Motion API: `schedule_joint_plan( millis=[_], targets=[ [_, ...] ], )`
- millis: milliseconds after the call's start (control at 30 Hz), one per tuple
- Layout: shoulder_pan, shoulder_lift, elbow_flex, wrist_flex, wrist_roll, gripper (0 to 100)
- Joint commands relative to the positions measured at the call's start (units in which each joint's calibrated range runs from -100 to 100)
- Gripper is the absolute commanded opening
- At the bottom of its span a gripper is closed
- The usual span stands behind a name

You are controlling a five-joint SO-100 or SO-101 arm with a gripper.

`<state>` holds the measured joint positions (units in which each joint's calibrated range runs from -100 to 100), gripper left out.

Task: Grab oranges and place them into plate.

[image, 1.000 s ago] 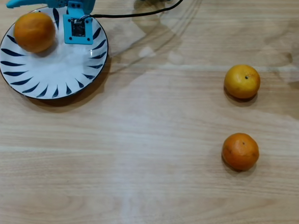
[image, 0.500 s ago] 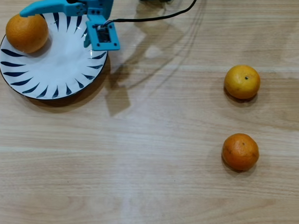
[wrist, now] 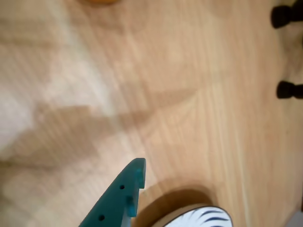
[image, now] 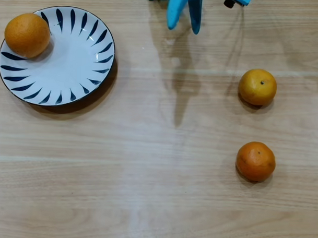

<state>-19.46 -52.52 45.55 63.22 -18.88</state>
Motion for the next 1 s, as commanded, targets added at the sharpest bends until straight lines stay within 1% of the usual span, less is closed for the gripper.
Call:
schedule_joint_plan(
  millis=[0,100,133,167,233,400,567,667,733,833,967],
  targets=[
    [-3.20,-1.16,-0.96,1.37,-0.35,34],
    [-5.14,-0.31,-1.14,1.02,-0.41,8],
    [-6.10,0.02,-1.05,0.85,-0.41,3],
    [-7.48,0.62,-1.14,0.51,-0.41,1],
    [-11.27,2.05,-1.14,0.42,-0.41,4],
    [-17.80,10.93,-4.04,-5.68,-0.88,2],
    [-21.43,24.20,-10.92,-12.47,-9.03,2],
    [-21.51,32.82,-18.07,-13.24,-14.00,2],
    [-21.02,38.49,-23.96,-12.90,-16.30,2],
    [-19.57,46.52,-33.83,-7.91,-20.43,2],
    [-18.77,56.32,-49.58,8.67,-29.73,2]
  ],
)
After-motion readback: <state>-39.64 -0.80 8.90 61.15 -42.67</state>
